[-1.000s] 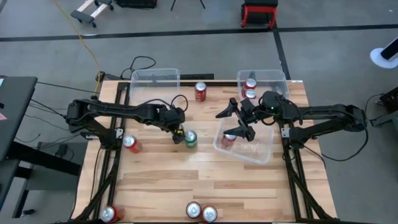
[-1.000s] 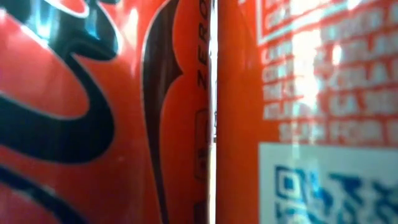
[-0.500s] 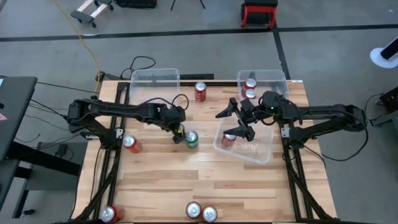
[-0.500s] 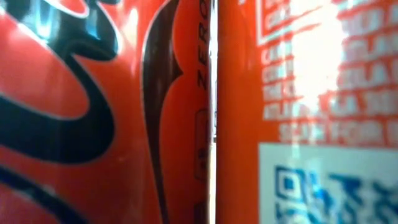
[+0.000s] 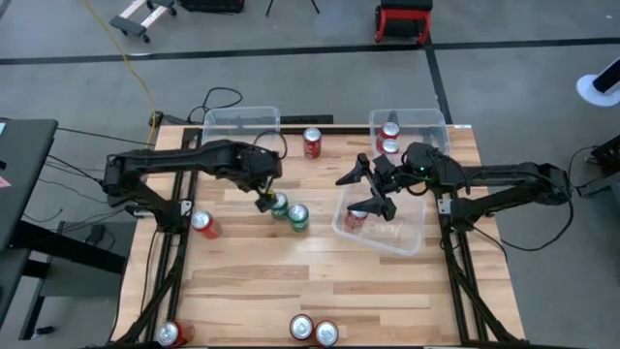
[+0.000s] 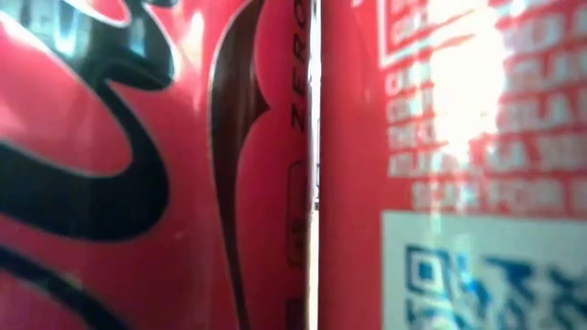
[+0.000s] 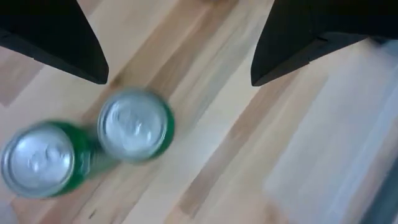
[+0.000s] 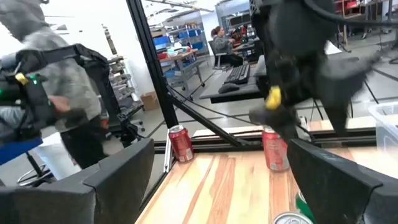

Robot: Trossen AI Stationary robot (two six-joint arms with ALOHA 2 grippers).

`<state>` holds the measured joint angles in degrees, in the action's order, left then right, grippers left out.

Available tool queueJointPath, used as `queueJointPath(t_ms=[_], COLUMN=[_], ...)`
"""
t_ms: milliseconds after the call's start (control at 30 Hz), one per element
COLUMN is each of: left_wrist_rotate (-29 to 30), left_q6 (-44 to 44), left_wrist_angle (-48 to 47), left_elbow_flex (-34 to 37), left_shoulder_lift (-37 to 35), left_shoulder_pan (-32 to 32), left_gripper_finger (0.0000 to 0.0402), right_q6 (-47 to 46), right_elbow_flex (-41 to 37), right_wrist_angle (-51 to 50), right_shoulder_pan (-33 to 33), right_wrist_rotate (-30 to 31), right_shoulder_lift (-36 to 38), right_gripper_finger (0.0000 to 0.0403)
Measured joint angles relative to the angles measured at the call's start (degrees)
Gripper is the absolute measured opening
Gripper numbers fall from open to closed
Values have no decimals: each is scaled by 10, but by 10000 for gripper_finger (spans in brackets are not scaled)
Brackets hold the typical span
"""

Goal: Sort soda cans
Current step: Move the bottom left red-black soda can to the middle of the table

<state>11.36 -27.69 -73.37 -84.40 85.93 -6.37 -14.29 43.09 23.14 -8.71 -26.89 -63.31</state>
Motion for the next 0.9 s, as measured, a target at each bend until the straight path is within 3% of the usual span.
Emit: queueJointPath(t_ms=[200, 367, 533, 633, 733, 800, 900], left_wrist_rotate=[43, 58, 54, 23, -46, -99, -128], left_q6=[-127, -253, -330, -362, -398, -425, -473], left_wrist_angle=[-79, -90, -91, -112, -112, -111, -111], left_elbow_flex=[17, 44, 75, 91, 107, 112, 113], left_shoulder_lift=[-84, -155, -182, -182, -182, -182, -182], left_shoulder_pan=[59, 112, 166, 198, 229, 254, 293], left_gripper_finger=[391, 391, 391, 391, 391, 391, 391], right_q6=[7, 8, 8, 13, 30, 40, 51], right_elbow_flex=[0, 0, -1, -1, -1, -1, -1], right_wrist_angle=[-30, -47, -97, -114, -125, -132, -142], right_shoulder_pan=[0, 0, 8, 22, 41, 53, 66], right_wrist_rotate=[0, 0, 0, 0, 6, 29, 63], right_shoulder_lift=[0, 4, 49, 81, 107, 114, 116], right_gripper_finger=[386, 386, 385, 385, 385, 385, 385])
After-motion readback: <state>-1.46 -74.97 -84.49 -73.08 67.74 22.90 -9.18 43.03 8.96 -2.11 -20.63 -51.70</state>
